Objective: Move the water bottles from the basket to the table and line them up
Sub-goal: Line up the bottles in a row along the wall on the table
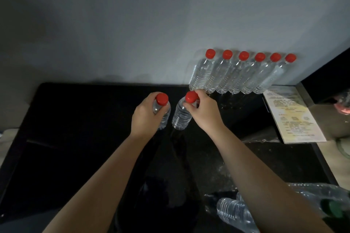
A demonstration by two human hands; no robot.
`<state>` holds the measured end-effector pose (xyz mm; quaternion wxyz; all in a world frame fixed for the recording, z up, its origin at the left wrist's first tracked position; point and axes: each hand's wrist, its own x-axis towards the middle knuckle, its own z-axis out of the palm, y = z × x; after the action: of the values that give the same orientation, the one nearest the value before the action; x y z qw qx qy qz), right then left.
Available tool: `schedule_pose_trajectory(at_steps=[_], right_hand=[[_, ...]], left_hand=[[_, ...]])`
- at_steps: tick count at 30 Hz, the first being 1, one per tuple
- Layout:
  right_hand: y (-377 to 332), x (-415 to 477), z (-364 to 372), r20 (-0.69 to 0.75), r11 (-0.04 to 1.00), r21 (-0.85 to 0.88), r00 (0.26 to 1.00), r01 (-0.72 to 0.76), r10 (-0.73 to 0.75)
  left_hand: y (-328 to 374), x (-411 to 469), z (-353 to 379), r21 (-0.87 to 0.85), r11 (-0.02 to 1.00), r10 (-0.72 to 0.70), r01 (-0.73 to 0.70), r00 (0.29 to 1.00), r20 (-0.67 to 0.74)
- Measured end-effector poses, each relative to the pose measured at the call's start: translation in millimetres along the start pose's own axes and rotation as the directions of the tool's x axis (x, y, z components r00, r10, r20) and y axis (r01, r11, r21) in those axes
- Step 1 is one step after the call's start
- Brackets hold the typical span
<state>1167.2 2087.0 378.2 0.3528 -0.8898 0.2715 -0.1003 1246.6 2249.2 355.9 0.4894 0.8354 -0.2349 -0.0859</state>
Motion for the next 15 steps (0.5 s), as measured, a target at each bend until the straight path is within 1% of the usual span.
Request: schedule_pose_trajectory(at_steps=[2, 5, 8, 10, 12, 15], right_hand=[[3.8, -5.9, 3.7, 0.02, 0.994, 0.106, 1.0, -0.018, 0.016], [14.3, -12.4, 15.0, 0.019, 0.967, 0.252, 0.999, -0.043, 0.04], [32.4, -16.3, 35.3, 0.069, 0.919, 0.364, 0.988, -0.152, 0.136], [46.3, -19.7, 54.0, 0.098, 0.879, 0.414, 0.972, -0.234, 0.213], [59.4, -22.1, 72.6, 0.092, 0.842, 0.456, 0.956, -0.288, 0.278], [75.6, -24.0, 96.5, 0.045, 0.83, 0.467, 0.945, -0.306, 0.323]], left_hand=[[-3.7, -2.3, 5.2, -0.042, 0.999, 0.016, -0.016, 1.0, 0.002], [-11.4, -7.3, 11.6, -0.046, 0.999, 0.006, -0.005, 1.0, 0.019], [-26.8, -9.1, 19.1, -0.068, 0.997, -0.038, 0.041, 0.998, 0.052], [-41.1, -6.3, 23.9, -0.084, 0.993, -0.073, 0.078, 0.996, 0.056], [-55.8, -3.7, 30.8, -0.093, 0.988, -0.117, 0.122, 0.991, 0.063], [-79.7, -7.2, 45.3, -0.059, 0.982, -0.175, 0.179, 0.983, 0.06]])
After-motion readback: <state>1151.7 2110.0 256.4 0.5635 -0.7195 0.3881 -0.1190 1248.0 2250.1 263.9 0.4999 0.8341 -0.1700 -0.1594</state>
